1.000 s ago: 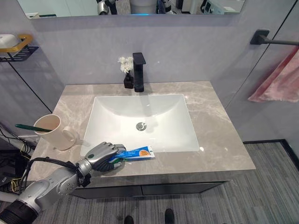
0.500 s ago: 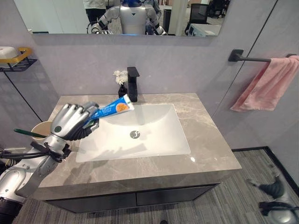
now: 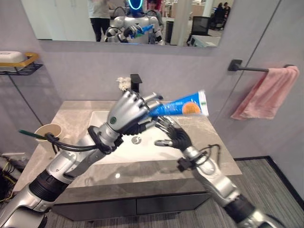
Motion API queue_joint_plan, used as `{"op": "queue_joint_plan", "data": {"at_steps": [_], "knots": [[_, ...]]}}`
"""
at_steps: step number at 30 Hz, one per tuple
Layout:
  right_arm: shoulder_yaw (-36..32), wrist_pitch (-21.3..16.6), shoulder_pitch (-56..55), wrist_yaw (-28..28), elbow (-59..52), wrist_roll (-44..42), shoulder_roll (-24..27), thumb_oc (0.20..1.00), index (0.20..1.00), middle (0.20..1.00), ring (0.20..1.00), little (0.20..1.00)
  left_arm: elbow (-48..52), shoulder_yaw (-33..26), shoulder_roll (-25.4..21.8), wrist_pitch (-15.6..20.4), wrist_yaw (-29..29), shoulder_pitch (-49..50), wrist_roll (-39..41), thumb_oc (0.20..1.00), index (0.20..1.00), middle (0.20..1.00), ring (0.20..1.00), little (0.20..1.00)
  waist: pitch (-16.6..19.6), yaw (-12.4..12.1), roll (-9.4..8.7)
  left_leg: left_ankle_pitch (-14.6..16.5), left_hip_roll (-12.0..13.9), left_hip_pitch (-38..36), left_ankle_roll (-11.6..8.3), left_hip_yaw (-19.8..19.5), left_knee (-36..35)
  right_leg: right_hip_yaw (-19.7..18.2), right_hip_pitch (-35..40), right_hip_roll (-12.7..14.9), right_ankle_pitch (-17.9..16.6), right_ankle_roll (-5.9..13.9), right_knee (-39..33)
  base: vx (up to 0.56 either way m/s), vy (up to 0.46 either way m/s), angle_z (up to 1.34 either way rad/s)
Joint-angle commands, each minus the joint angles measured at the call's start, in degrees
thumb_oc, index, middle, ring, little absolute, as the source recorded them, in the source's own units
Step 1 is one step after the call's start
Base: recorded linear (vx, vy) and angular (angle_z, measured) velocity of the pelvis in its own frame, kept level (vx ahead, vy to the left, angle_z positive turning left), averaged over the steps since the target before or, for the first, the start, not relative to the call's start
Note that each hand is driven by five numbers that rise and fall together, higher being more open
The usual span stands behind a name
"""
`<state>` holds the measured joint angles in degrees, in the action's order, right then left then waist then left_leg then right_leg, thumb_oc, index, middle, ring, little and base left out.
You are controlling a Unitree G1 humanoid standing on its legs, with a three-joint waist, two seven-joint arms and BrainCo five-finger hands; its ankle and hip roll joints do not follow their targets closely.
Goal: Put brush and paste in cup on sink, flatten towel.
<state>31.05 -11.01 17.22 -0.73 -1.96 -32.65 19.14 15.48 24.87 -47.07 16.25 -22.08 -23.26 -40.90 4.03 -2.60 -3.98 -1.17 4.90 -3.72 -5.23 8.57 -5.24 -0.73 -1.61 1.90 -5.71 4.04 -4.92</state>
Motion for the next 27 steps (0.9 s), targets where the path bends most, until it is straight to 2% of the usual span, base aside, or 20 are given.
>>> {"op": "queue_joint_plan", "data": {"at_steps": [1, 6, 11, 14, 15, 22, 27], "knots": [[-7.0, -5.64, 3.22, -1.56, -3.0, -10.09, 2.87, 1.0, 1.0, 1.0, 1.0, 1.0, 0.57, -5.26, -0.36, 0.52, -1.83, -2.79, 6.03, 0.2, 0.2, 0.2, 0.2, 0.2, 1.43, -0.04, -0.84, -0.71, 0.84, 1.91, -1.56, -3.12, 0.24, 2.36, 0.02, 4.06, 0.54, 4.81, 1.67, -0.02, 0.016, 0.07], [-5.57, -8.39, 8.81, 0.23, -5.16, -13.59, -1.18, 1.0, 1.0, 1.0, 1.0, 1.0, 1.93, -3.25, -0.07, 1.31, -2.67, -1.68, 7.8, 0.2, 0.2, 0.2, 0.2, 0.2, 1.16, -1.65, -0.86, -1.06, 0.38, 2.49, -1.39, -3.84, 0.24, 3.31, -0.05, 4.7, 0.14, 4.89, 1.63, -0.03, 0.024, 0.15], [-7.67, -10.63, 11.3, 4.37, -6.38, -9.79, -2.88, 1.0, 1.0, 1.0, 1.0, 1.0, 2.89, -3.36, -0.4, 1.56, -3.81, -0.69, 8.13, 0.2, 0.2, 0.2, 0.2, 0.2, 1.32, -2.29, -0.59, -0.99, 0.04, 2.7, -1.21, -3.99, 0.24, 3.98, -0.06, 5.08, 0.04, 5.01, 1.56, 0.0, 0.005, 0.01], [-7.86, -10.03, 12.75, 8.37, -6.11, -3.17, -2.16, 1.0, 1.0, 1.0, 1.0, 1.0, 2.39, -3.64, -0.53, 1.39, -4.16, -0.32, 8.28, 0.2, 0.2, 0.2, 0.2, 0.2, 1.33, -2.5, -0.56, -1.01, -0.16, 2.75, -1.07, -4.06, 0.24, 4.07, -0.09, 5.24, -0.14, 5.06, 1.53, 0.0, 0.0, 0.0], [-7.67, -10.1, 13.12, 8.97, -6.02, -3.46, -2.73, 1.0, 1.0, 1.0, 1.0, 1.0, 2.21, -3.61, -0.45, 1.1, -4.49, -0.42, 8.05, 0.2, 0.2, 0.2, 0.2, 0.2, 1.29, -2.57, -0.49, -1.03, -0.18, 2.77, -1.01, -4.04, 0.24, 4.04, -0.11, 5.26, -0.16, 5.05, 1.57, 0.0, 0.0, 0.0], [-7.22, -10.0, 15.64, 10.31, -5.56, -3.75, -4.5, 1.0, 1.0, 1.0, 1.0, 1.0, 2.43, -5.08, 0.6, 0.56, -5.4, 1.67, 8.99, 0.2, 0.2, 0.2, 0.2, 0.2, 1.15, -3.37, -0.47, -1.15, -0.47, 3.05, -0.84, -4.04, 0.24, 4.01, -0.26, 5.4, -0.35, 5.06, 1.4, 0.0, 0.0, 0.0], [-7.34, -11.05, 15.4, 9.95, -5.46, -9.46, -6.32, 1.0, 1.0, 1.0, 1.0, 1.0, 1.56, -5.71, 1.34, -0.27, -6.18, 3.27, 9.15, 0.2, 0.2, 0.2, 0.2, 0.2, 0.94, -3.73, -0.6, -1.24, -0.64, 3.21, -0.69, -4.16, 0.24, 4.1, -0.4, 5.49, -0.37, 4.98, 1.46, 0.0, 0.0, 0.0]]}}
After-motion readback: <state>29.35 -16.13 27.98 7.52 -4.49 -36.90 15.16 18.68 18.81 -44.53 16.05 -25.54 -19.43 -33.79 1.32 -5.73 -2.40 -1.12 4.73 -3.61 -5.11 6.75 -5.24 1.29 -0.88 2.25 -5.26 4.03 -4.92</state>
